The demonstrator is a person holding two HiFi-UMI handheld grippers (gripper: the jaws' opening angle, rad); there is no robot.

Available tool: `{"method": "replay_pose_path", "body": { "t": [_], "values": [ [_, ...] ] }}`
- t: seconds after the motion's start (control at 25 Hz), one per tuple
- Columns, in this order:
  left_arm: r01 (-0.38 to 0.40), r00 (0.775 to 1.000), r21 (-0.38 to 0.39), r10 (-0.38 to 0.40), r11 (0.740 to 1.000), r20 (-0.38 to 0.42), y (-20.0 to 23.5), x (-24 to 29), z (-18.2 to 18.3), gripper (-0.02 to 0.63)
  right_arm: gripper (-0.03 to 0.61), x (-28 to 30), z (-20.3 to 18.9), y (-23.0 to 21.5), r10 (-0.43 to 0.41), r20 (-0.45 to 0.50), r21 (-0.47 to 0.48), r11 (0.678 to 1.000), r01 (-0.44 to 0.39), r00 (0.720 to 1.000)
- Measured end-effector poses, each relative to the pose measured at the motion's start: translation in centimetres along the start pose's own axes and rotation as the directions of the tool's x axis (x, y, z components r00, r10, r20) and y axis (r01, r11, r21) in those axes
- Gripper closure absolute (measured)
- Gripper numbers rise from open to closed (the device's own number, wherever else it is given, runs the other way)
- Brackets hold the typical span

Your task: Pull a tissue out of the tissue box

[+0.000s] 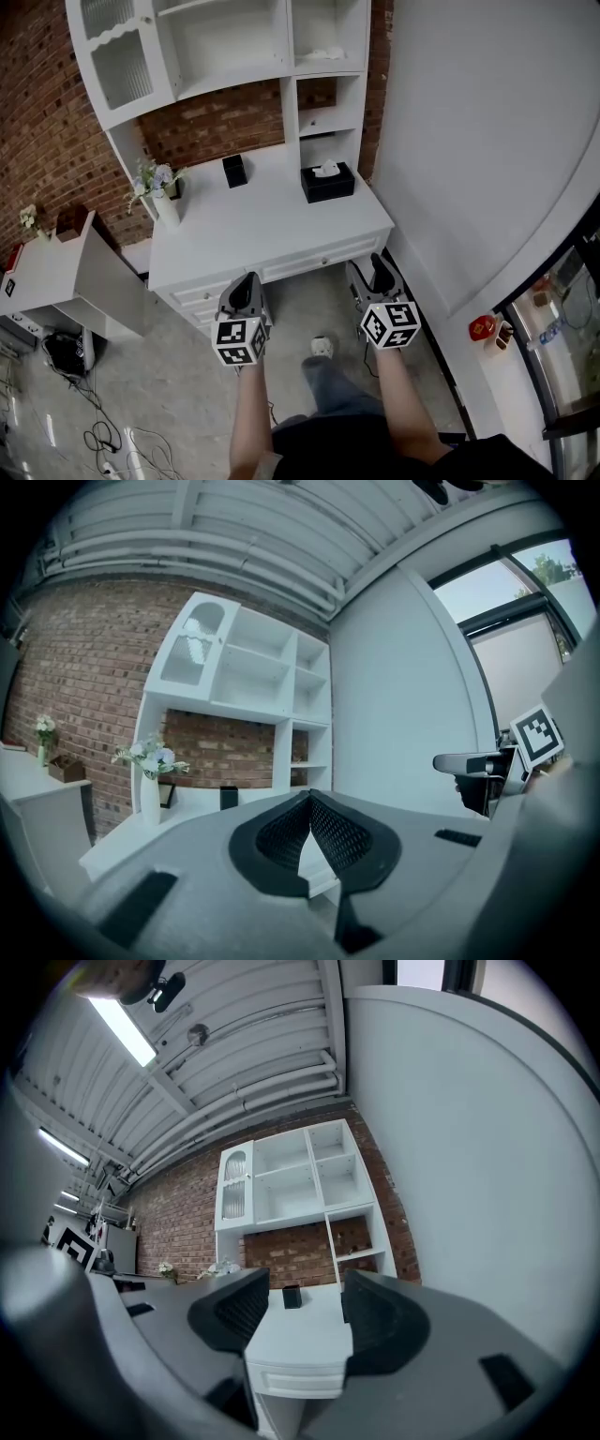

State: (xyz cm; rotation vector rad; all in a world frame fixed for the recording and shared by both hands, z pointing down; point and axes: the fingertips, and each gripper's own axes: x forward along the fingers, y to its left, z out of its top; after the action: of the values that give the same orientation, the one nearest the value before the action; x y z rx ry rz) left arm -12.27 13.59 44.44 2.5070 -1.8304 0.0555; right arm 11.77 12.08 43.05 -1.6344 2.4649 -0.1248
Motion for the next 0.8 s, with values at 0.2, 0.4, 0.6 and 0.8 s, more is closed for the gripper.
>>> {"method": "replay_pose_path", "body": {
  "t": [0.2, 0.4, 0.6, 0.8],
  "values": [
    [0.009, 1.0, 0.015, -0.009, 1.0, 0.011, 0.7, 2.4, 0.5, 0.604, 0.348, 2.3, 0.4, -1.2, -0.005, 0.019, -0.003, 1.0, 0.005, 1.0],
    [0.007, 1.0, 0.02, -0.007, 1.0, 0.002, 1.9, 6.0, 0.2, 0.604, 0.348, 5.9, 0.4, -3.0, -0.006, 0.029, 0.001, 1.0, 0.006, 1.0],
    [-0.005, 1.0, 0.016, 0.005, 1.0, -0.021, 3.7, 11.3, -1.3, 0.604, 0.348, 11.1, -1.3, -5.6, -0.008, 0.005, 0.012, 1.0, 0.008, 1.0],
    [-0.019, 0.998, 0.016, 0.02, 1.0, -0.057, 5.8, 17.8, -2.5, 0.604, 0.348, 18.1, -3.2, -8.5, 0.01, -0.034, 0.024, 1.0, -0.009, 0.999]
  ]
}}
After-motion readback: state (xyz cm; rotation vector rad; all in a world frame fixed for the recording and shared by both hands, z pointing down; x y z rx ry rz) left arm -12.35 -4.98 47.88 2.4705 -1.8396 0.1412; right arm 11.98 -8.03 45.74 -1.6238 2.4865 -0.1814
